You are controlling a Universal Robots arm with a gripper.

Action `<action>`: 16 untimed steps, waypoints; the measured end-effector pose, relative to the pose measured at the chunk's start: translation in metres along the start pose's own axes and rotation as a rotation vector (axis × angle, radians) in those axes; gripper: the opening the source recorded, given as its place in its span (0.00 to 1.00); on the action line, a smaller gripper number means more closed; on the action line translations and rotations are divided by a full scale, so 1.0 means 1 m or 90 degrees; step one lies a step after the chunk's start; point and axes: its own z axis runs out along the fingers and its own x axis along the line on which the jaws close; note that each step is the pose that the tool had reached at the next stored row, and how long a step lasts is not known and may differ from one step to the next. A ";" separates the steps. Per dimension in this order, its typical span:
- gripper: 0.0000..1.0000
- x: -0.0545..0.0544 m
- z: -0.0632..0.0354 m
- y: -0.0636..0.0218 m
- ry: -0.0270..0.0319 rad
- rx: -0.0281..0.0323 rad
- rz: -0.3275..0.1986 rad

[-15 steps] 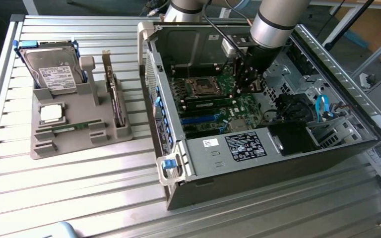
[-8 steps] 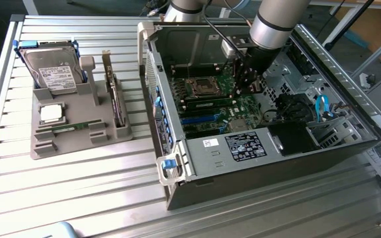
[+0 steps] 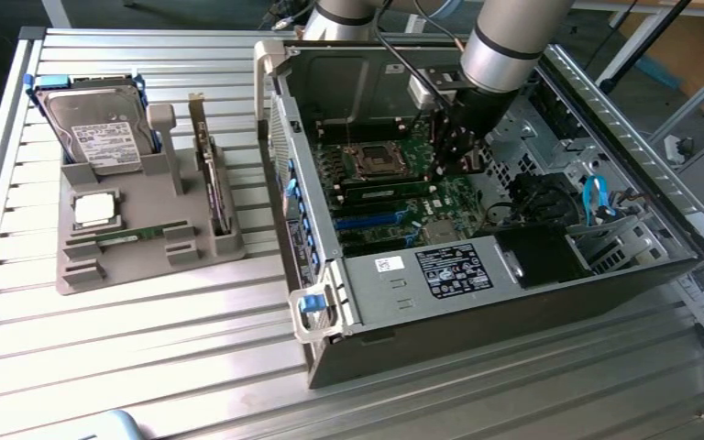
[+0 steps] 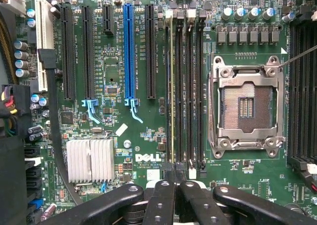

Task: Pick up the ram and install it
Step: 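Press down the ram until it locks into place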

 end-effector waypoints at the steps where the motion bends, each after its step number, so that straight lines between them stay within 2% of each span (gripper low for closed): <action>1: 0.11 0.000 0.0002 0.0001 0.0000 0.0000 0.000; 16: 0.11 -0.002 0.0028 0.0007 0.0001 0.0000 0.000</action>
